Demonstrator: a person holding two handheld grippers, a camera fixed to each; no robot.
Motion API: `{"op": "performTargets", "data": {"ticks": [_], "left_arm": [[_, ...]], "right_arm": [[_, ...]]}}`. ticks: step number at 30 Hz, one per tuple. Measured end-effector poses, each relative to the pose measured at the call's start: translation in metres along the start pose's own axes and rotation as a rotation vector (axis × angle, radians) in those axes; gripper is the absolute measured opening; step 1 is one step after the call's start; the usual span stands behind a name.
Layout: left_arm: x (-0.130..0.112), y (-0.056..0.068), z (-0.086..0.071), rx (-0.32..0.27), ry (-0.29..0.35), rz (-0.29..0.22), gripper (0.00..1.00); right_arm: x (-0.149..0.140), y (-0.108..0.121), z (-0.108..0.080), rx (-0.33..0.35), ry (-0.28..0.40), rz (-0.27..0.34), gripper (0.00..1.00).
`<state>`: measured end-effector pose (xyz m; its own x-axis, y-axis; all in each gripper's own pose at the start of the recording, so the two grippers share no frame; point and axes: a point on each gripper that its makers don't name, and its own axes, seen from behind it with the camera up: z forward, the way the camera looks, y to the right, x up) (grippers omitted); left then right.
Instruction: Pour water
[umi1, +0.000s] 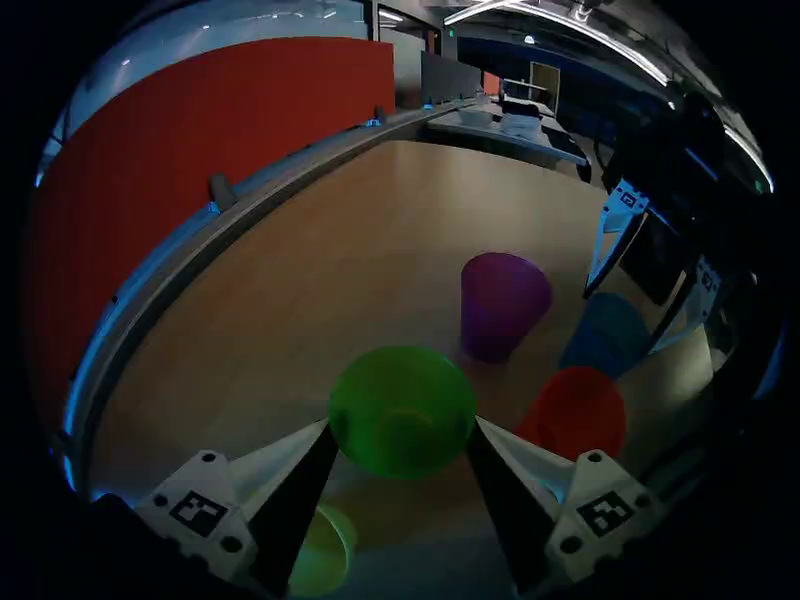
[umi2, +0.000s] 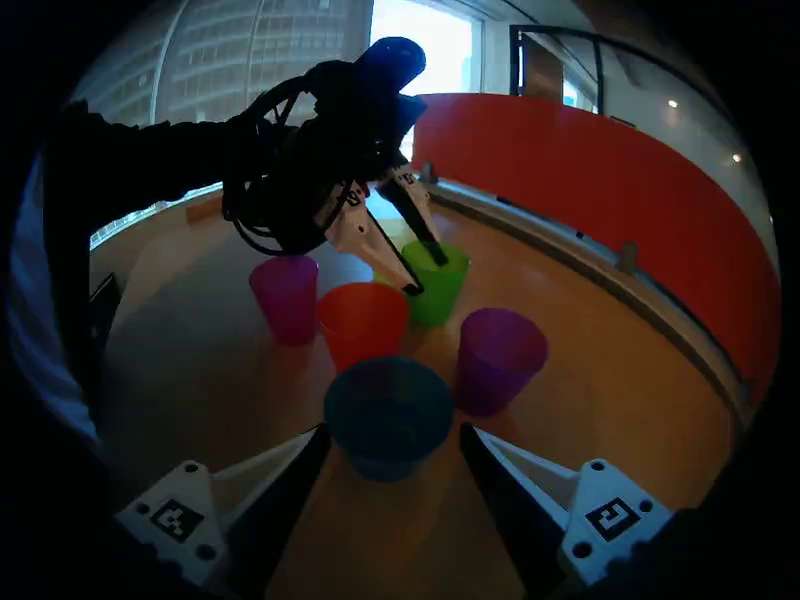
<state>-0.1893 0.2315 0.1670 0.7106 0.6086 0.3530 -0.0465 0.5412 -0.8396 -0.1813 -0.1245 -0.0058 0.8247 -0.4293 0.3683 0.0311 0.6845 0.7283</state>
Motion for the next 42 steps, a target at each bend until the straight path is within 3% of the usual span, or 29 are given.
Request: {"op": "performTargets", "data": {"ticks": [18, 25, 42], "left_arm": [[0.001, 0.002, -0.007, -0.001, 0.009, -0.003, 0.85], [0.004, 0.004, -0.008, -0.007, 0.015, -0.007, 0.85], [0.011, 0.003, -0.018, 0.007, 0.049, -0.023, 0.85]], "right_arm": [[-0.003, 0.0, 0.024, 0.013, 0.007, 0.002, 0.99], [-0.002, -0.002, 0.026, 0.021, 0.022, 0.002, 0.9], [0.013, 0.0, 0.016, 0.011, 0.085, 0.038, 0.89]]}}
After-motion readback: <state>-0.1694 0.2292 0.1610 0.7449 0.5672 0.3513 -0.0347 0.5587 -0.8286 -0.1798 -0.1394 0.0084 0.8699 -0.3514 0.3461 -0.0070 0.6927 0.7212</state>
